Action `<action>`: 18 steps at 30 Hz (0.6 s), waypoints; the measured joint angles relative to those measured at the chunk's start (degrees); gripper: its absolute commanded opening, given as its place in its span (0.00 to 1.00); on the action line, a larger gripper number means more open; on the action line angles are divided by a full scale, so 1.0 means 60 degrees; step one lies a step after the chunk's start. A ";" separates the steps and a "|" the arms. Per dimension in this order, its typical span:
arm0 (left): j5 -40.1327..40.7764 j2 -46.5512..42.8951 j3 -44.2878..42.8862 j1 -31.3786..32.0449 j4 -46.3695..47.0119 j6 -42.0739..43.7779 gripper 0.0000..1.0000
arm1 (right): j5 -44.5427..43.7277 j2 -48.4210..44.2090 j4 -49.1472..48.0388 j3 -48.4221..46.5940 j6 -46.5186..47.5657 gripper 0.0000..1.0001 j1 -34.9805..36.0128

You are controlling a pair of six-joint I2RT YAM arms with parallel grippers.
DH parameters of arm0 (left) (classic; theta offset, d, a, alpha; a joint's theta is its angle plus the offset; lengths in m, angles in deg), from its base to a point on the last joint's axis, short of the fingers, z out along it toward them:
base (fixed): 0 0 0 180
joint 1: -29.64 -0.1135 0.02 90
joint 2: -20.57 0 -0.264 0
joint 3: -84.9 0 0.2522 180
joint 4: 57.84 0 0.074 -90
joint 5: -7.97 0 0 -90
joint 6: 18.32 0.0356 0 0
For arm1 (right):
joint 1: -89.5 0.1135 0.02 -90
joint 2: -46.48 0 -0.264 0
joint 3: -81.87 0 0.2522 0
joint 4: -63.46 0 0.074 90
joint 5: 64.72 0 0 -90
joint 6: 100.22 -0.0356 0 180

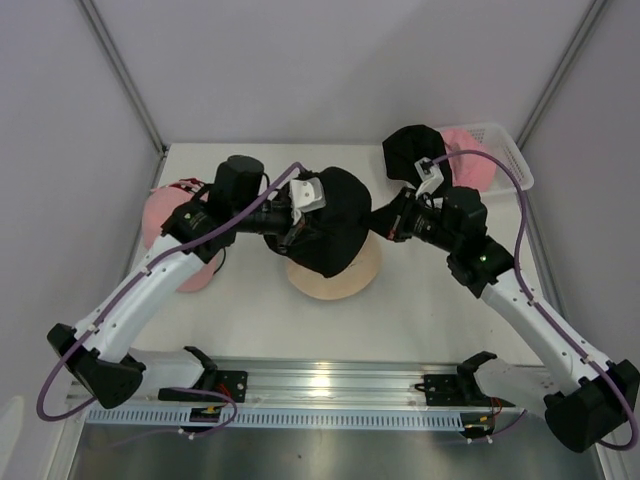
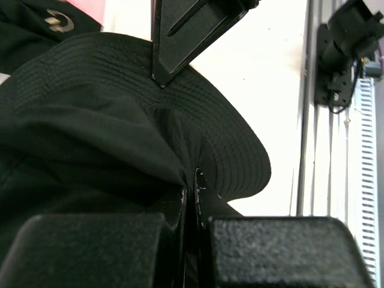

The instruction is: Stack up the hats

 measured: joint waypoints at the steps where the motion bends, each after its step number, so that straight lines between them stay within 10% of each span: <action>1: 0.0047 0.0069 0.0095 0.0084 -0.0007 -0.0011 0.05 | -0.0011 -0.0153 -0.0022 0.0302 -0.0069 0.00 -0.0069; 8: 0.1231 -0.0437 0.0546 0.0157 0.0856 -0.1056 0.81 | -0.2135 -0.0361 0.0401 0.1949 -0.0004 0.00 -0.1188; 18: 0.6470 -0.2477 0.1679 -0.0321 0.2867 -0.6838 0.90 | -0.2892 0.0459 0.0408 0.2590 0.0051 0.00 -0.1825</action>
